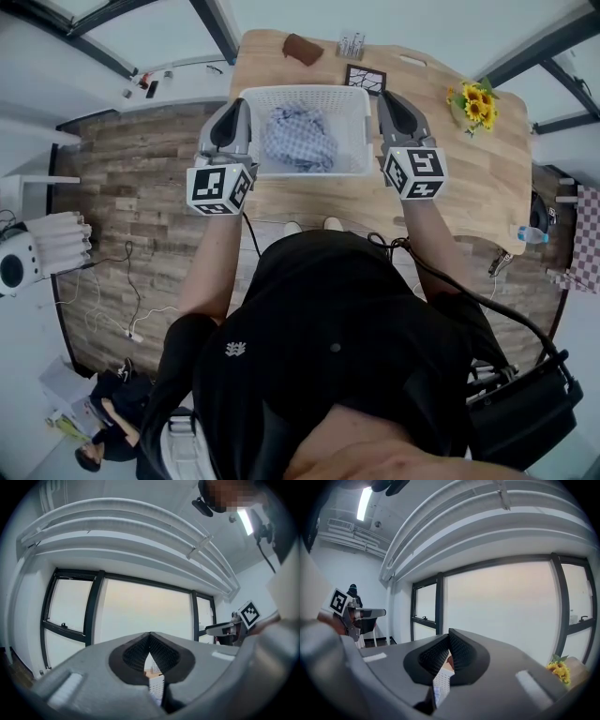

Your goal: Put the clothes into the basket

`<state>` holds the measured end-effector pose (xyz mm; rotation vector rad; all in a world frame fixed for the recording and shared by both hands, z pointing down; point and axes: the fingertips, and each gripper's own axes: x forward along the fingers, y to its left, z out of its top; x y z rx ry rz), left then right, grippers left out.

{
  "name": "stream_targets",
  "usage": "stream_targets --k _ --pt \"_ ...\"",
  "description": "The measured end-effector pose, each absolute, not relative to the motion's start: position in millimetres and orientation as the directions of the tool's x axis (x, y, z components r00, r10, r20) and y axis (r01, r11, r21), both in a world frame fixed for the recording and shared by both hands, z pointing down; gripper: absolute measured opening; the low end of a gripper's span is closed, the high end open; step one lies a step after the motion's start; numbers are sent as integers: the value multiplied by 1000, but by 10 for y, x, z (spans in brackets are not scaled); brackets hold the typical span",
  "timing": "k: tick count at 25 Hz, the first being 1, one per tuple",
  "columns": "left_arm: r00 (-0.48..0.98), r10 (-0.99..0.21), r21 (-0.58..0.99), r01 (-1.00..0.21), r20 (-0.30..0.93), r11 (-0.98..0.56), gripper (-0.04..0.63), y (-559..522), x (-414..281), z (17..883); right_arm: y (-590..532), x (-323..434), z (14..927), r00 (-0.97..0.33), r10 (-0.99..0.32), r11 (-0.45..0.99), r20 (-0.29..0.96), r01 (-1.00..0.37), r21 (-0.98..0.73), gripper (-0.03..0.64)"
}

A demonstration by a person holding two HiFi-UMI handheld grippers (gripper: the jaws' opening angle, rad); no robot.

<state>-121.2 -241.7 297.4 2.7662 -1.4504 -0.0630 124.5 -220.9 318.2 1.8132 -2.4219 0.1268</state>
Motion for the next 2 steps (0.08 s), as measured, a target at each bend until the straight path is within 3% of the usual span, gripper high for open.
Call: stream_targets --k 2 --pt "570 -821 35 -820 -26 -571 0 -2417 -1202 2992 -2212 1248 3187 -279 -950 282 140 -959 3 -8"
